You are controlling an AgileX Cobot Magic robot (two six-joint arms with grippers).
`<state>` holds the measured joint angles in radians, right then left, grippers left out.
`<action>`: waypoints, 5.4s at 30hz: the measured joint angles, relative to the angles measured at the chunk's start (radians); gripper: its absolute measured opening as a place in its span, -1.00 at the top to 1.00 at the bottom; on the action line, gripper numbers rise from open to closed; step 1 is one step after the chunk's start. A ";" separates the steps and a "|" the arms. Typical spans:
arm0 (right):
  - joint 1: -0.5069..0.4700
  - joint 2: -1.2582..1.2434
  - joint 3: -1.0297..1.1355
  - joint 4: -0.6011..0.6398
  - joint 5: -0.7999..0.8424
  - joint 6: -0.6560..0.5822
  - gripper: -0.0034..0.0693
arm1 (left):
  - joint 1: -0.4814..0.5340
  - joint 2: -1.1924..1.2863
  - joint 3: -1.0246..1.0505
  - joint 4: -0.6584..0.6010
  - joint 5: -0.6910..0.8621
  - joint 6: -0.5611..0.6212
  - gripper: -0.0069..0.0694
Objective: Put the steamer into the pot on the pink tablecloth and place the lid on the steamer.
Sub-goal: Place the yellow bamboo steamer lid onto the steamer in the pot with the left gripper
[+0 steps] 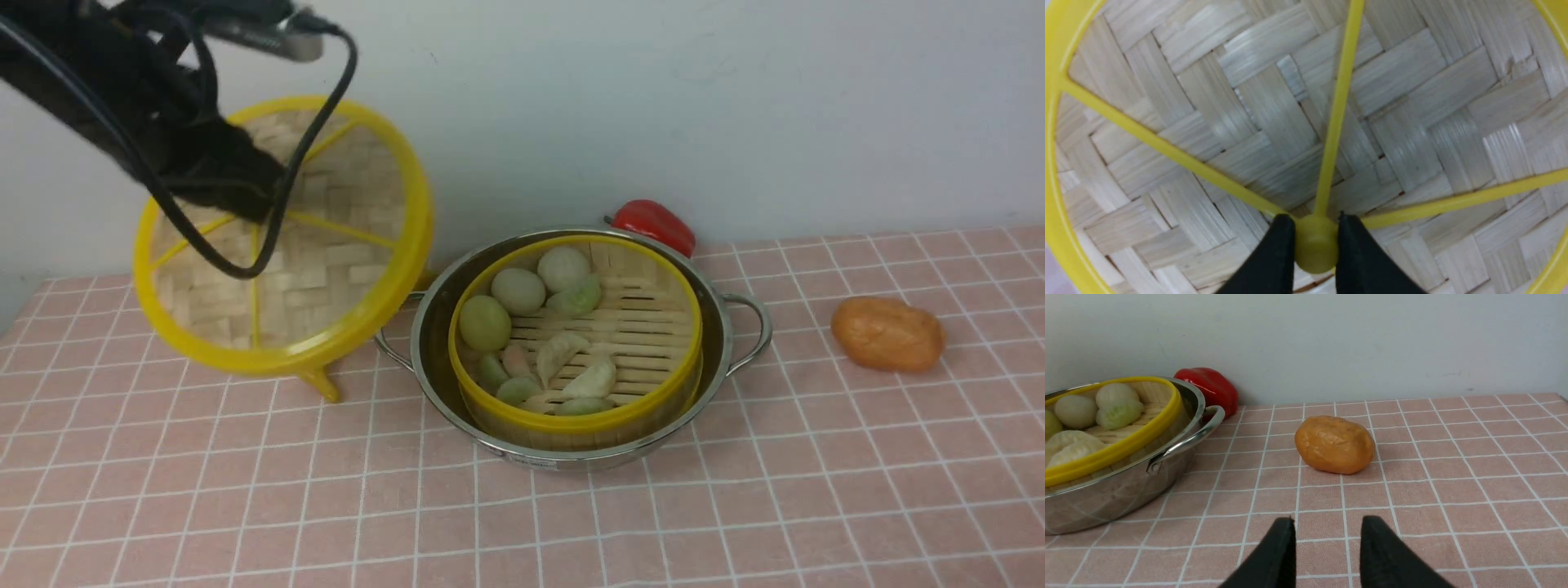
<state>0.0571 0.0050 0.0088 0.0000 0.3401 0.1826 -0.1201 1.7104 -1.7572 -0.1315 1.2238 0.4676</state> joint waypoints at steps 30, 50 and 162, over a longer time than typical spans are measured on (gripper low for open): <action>0.000 0.000 0.000 0.000 0.000 0.000 0.24 | -0.332 0.364 -0.170 -0.008 -0.163 0.642 0.51; 0.000 0.000 0.000 0.000 0.000 0.000 0.24 | -0.334 0.413 -0.171 0.030 -0.195 0.628 0.51; 0.000 0.000 0.000 0.000 0.000 0.000 0.24 | -0.378 0.491 -0.411 0.080 0.004 0.457 0.51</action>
<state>0.0571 0.0050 0.0088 0.0000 0.3401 0.1826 -0.4978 2.2015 -2.1684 -0.0511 1.2277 0.9243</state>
